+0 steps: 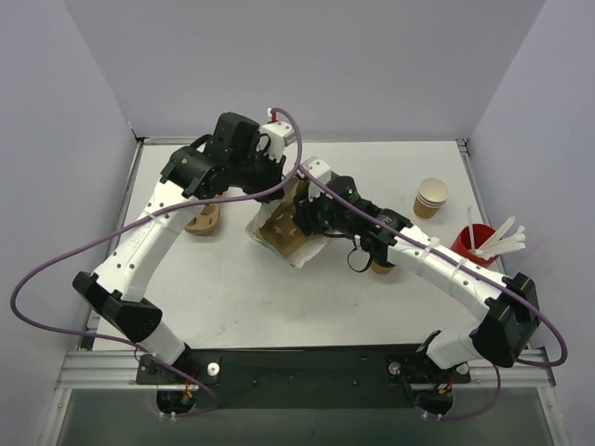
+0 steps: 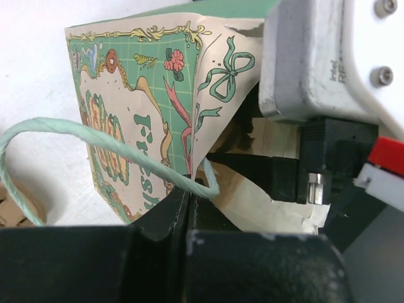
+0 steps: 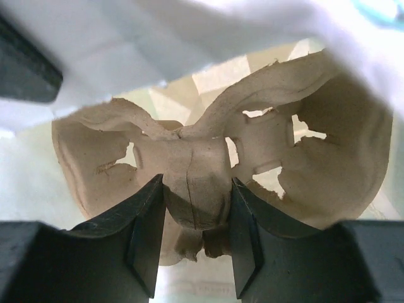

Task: Pack the takeout coffee

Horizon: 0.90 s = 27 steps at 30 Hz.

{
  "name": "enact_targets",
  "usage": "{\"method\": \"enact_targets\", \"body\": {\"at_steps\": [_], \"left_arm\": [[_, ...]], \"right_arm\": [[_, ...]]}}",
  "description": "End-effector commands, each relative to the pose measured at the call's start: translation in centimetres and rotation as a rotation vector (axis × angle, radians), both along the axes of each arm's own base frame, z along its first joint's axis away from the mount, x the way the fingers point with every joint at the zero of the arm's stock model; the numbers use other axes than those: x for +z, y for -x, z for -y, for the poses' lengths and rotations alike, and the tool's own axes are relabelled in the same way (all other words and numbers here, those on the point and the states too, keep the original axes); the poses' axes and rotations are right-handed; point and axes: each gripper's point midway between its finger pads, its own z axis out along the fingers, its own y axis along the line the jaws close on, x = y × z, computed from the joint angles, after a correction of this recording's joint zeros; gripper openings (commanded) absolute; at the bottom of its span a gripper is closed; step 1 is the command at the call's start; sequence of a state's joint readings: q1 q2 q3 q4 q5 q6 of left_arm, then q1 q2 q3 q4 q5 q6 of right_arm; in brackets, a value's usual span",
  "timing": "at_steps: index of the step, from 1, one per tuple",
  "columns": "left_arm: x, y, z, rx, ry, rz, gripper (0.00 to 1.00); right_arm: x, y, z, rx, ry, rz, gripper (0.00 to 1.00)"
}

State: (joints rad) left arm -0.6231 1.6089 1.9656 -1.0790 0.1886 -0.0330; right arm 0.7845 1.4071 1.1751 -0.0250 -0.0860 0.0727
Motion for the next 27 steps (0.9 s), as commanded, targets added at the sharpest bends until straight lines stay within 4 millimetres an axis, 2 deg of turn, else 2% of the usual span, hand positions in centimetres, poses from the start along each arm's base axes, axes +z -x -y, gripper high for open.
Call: {"method": "enact_targets", "body": {"at_steps": [1,5,10,11,12,14,15,16,18,19,20,22,23,24,27], "left_arm": [[2.7,1.2,1.4,-0.022,0.162,0.020,0.00],[2.9,1.4,2.4,0.020,0.246,-0.060,0.00],[3.3,1.2,2.4,0.068,0.325,-0.143,0.00],[3.5,0.3,1.5,0.116,0.361,-0.170,0.00],[3.8,0.9,1.8,0.076,0.405,-0.215,0.00],[3.6,-0.2,0.4,0.134,0.464,-0.254,0.00],[3.4,-0.2,0.2,0.139,0.481,-0.271,0.00],[3.4,0.3,0.4,0.115,0.509,-0.297,0.00],[2.6,0.4,0.4,0.134,0.558,-0.357,0.00],[3.0,0.5,0.8,0.105,0.598,-0.358,0.00],[1.7,1.0,0.8,0.138,0.618,-0.426,0.00],[1.6,0.4,0.6,0.152,0.677,-0.429,0.00],[1.7,0.8,0.6,0.153,0.705,-0.463,0.00],[0.8,0.8,0.2,0.166,0.706,-0.484,0.00],[0.3,0.7,0.0,0.171,0.717,-0.511,0.00]], "right_arm": [[1.4,-1.5,-0.8,-0.021,-0.022,0.065,0.29],[0.6,-2.0,-1.1,-0.009,0.028,0.050,0.29],[-0.8,-1.6,-1.1,0.042,0.129,-0.007,0.29],[0.1,-1.8,-1.3,0.045,0.122,0.001,0.29],[0.2,-1.6,-1.4,0.056,0.124,-0.007,0.29],[0.5,-0.8,-1.7,0.095,0.123,-0.045,0.31],[2.1,-0.8,-2.1,0.110,0.110,-0.035,0.32],[1.4,-0.2,-1.8,0.124,0.146,-0.075,0.32],[2.3,0.2,-2.1,0.163,0.162,-0.072,0.32],[1.5,0.7,-1.9,0.177,0.195,-0.104,0.32],[1.5,0.9,-1.9,0.191,0.207,-0.107,0.32],[1.0,1.3,-2.1,0.213,0.235,-0.129,0.32],[0.6,1.4,-2.1,0.224,0.242,-0.142,0.32],[0.3,1.5,-2.2,0.231,0.248,-0.150,0.32],[-2.0,1.2,-2.7,0.243,0.291,-0.197,0.31]]}}
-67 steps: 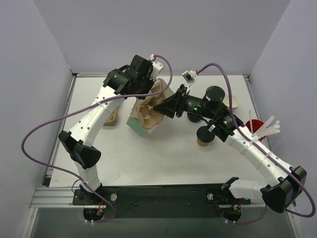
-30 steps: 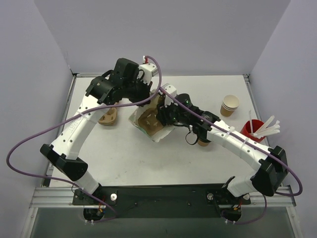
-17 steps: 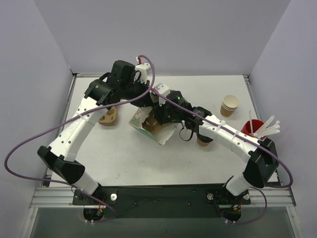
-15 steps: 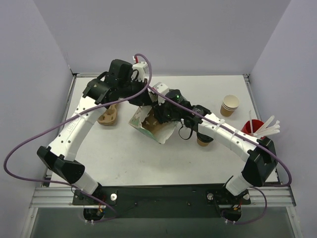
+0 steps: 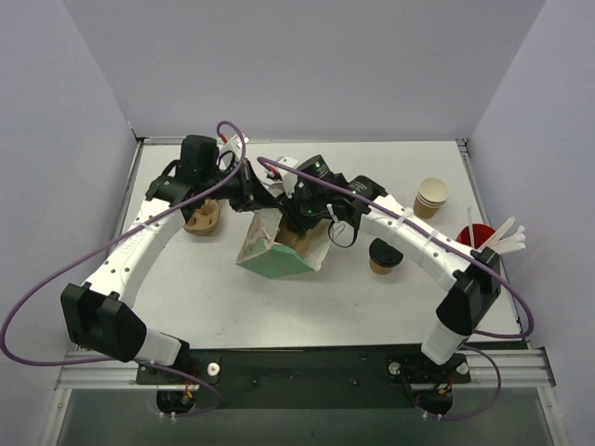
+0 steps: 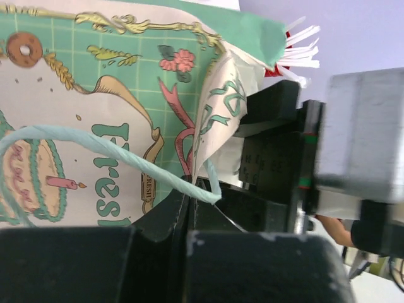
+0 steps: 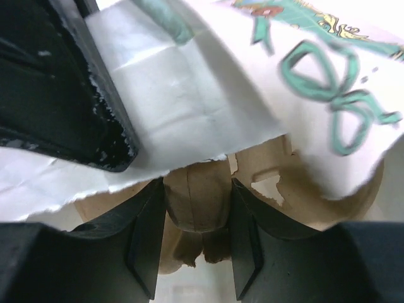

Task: Pack the takeout coffee

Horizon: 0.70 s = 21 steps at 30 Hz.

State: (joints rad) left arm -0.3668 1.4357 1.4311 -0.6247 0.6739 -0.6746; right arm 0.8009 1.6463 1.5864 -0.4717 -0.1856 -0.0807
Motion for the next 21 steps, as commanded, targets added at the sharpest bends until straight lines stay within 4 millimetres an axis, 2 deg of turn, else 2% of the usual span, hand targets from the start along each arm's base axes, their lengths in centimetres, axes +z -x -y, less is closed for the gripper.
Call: {"method": "enact_targets", "body": {"at_steps": [1,3,7,8,9,10,11,12,16,20,21], "left_arm": [[3.7,-0.3,0.1,-0.013,0.165,0.048,0.00],[4.3,-0.3,-0.1,-0.017,0.222,0.022,0.00],[5.2,-1.0,0.3,-0.041,0.261,0.032,0.00],[5.1,-1.2,0.5,-0.043,0.274,0.018,0.00],[5.3,-1.1,0.7,-0.058,0.287,0.018,0.00],[5.7,-1.2,0.9,-0.068,0.301,0.036,0.00],[5.7,-1.4,1.0,-0.071,0.308,0.026,0.00],[5.8,-1.4,1.1,-0.077,0.314,0.024,0.00],[6.5,-1.1,1.9,-0.124,0.359,0.024,0.00],[5.9,-1.2,2.5,-0.139,0.366,0.007,0.00],[5.3,-1.1,2.6,-0.144,0.362,-0.006,0.00]], "right_arm": [[-1.6,0.2,-1.0,0.051,0.050,-0.052,0.31],[-1.7,-0.2,-1.3,0.048,0.052,-0.050,0.30],[0.1,-1.0,-1.7,0.038,-0.003,0.000,0.30],[-0.4,-0.9,-1.4,0.033,-0.010,-0.007,0.30],[0.6,-1.6,-1.0,0.013,-0.057,0.016,0.30],[0.7,-1.4,-1.2,0.012,-0.106,-0.011,0.30],[-0.8,-1.0,-0.8,0.012,-0.115,-0.048,0.30],[0.2,-1.9,-0.7,-0.003,-0.182,-0.016,0.30],[-2.0,-1.5,-0.2,-0.023,-0.177,-0.042,0.30],[-3.5,-1.2,1.3,-0.046,-0.104,-0.031,0.29],[-3.7,-0.9,1.6,-0.040,-0.093,-0.034,0.29]]}}
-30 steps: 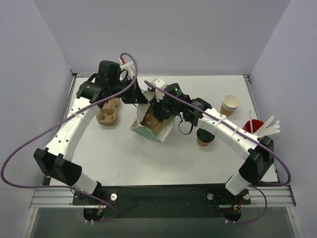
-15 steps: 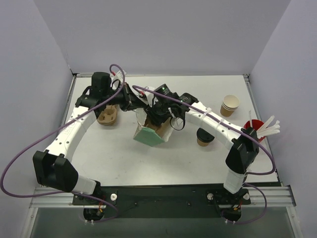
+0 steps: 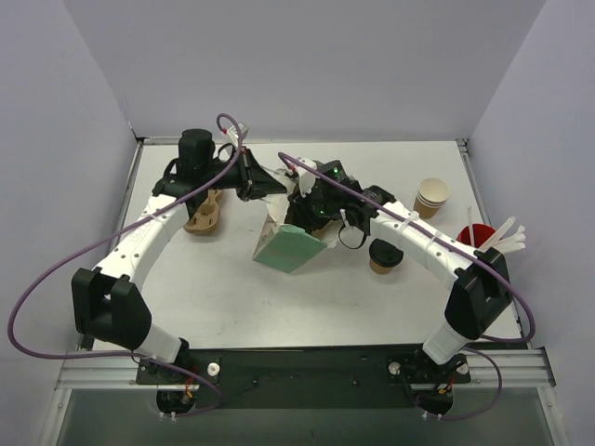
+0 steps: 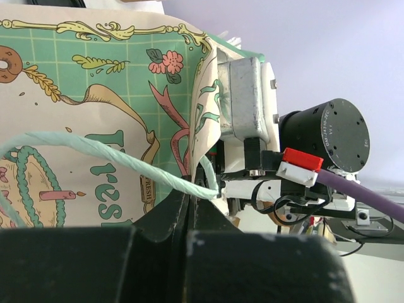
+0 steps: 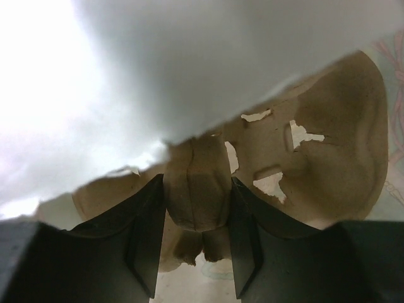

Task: Pack the takeout coffee

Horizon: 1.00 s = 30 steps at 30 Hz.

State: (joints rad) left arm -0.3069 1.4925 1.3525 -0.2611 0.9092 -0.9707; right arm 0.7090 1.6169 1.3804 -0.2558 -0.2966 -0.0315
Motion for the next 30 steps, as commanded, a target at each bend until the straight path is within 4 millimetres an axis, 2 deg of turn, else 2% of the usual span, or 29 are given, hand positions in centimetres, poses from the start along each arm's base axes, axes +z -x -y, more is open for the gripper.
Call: {"method": "enact_targets", "body": {"at_steps": [1,5,6,8,9,10,14,15,16,19,21,23,26,29,30], "left_arm": [[2.3,1.0,1.1,-0.089,0.084,0.090,0.00],[0.3,1.3,0.8,-0.092,0.071,0.080,0.00],[-0.4,1.5,0.6,-0.092,0.044,0.052,0.00],[-1.4,1.7,0.2,-0.117,-0.011,0.105,0.00],[-2.4,2.1,-0.1,-0.118,-0.061,0.064,0.00],[-2.6,1.8,-0.2,-0.143,-0.093,0.128,0.00],[-3.7,2.2,-0.3,-0.185,-0.145,0.146,0.00],[-4.3,2.6,-0.8,-0.184,-0.179,0.109,0.00],[-4.5,1.7,-1.3,-0.161,-0.246,0.164,0.00],[-5.8,1.6,-2.6,-0.136,-0.361,0.160,0.00],[-5.9,1.6,-3.1,-0.123,-0.416,0.161,0.00],[-6.7,1.0,-4.2,-0.088,-0.523,0.184,0.00],[-6.8,1.4,-4.5,-0.092,-0.572,0.206,0.00],[-5.4,1.1,-3.8,-0.110,-0.579,0.293,0.00],[-3.9,0.4,-3.7,-0.090,-0.596,0.351,0.00]], "right_arm": [[-0.4,0.8,0.6,0.007,0.022,0.012,0.29],[-1.2,1.4,0.4,0.038,0.104,0.018,0.28],[-1.4,1.6,0.5,0.042,0.123,0.021,0.29],[-1.6,1.8,0.3,0.051,0.144,0.023,0.28],[-1.9,1.8,0.3,0.053,0.153,0.017,0.28],[-2.0,1.9,0.2,0.057,0.154,0.014,0.28],[-2.9,2.5,-0.5,0.073,0.166,-0.002,0.28],[-3.3,2.7,-0.7,0.077,0.175,-0.005,0.28],[-3.4,2.7,-0.7,0.078,0.184,-0.001,0.28],[-3.5,2.8,-1.2,0.089,0.186,-0.004,0.28],[-3.5,2.6,-1.5,0.092,0.191,0.002,0.28],[-3.7,2.8,-1.8,0.101,0.203,-0.003,0.28],[-3.6,2.3,-1.9,0.086,0.202,0.010,0.27],[-3.1,1.5,-2.2,0.029,0.173,0.016,0.26],[-2.7,1.1,-2.2,-0.018,0.152,0.020,0.26]]}}
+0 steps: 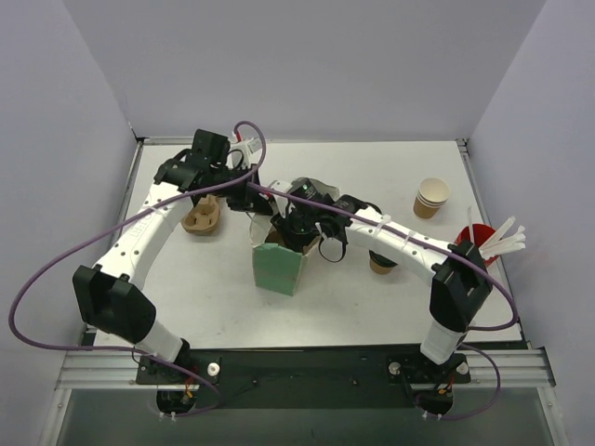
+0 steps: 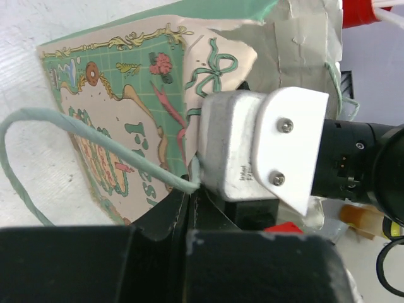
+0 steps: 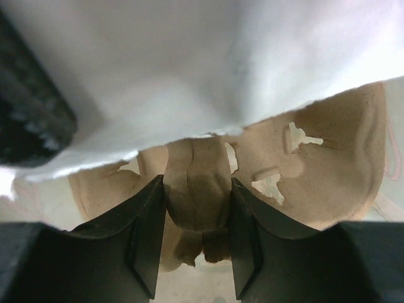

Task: Pack the takeout coffee

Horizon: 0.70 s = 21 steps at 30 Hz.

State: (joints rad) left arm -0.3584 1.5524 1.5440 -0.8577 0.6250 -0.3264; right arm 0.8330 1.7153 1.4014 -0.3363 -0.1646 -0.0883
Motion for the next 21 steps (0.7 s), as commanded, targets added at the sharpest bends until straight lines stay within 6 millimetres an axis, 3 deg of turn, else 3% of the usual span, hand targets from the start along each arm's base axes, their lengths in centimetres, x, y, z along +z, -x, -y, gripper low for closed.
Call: {"method": "enact_targets", "body": {"at_steps": [1,3,4,7,11,13,18,20,21], "left_arm": [[3.1,-1.4,0.1,-0.057,-0.109,0.223,0.00],[4.0,-2.1,0.8,-0.080,-0.144,0.298,0.00],[4.8,-2.1,2.1,-0.138,-0.144,0.351,0.00],[5.0,-1.9,3.8,-0.227,-0.167,0.392,0.00],[4.4,0.8,6.5,-0.355,-0.134,0.405,0.00],[5.1,1.9,7.2,-0.403,-0.087,0.436,0.00],[5.3,4.1,7.8,-0.484,-0.047,0.474,0.00],[6.9,5.0,8.0,-0.498,0.002,0.534,0.00],[6.6,5.5,8.1,-0.507,0.010,0.537,0.00]], "right_arm": [[1.9,-1.4,-0.8,-0.099,-0.069,0.040,0.25],[3.2,-1.9,-1.5,-0.139,-0.140,0.083,0.25],[3.6,-1.9,-1.8,-0.165,-0.171,0.093,0.25],[4.0,-2.5,-1.4,-0.213,-0.213,0.161,0.25],[3.9,-3.2,0.1,-0.266,-0.224,0.256,0.25],[3.8,-3.3,0.4,-0.270,-0.221,0.277,0.25],[3.1,-3.7,2.2,-0.301,-0.174,0.349,0.24],[3.5,-3.8,2.6,-0.314,-0.177,0.370,0.24],[3.6,-3.9,2.8,-0.319,-0.180,0.377,0.24]]}}
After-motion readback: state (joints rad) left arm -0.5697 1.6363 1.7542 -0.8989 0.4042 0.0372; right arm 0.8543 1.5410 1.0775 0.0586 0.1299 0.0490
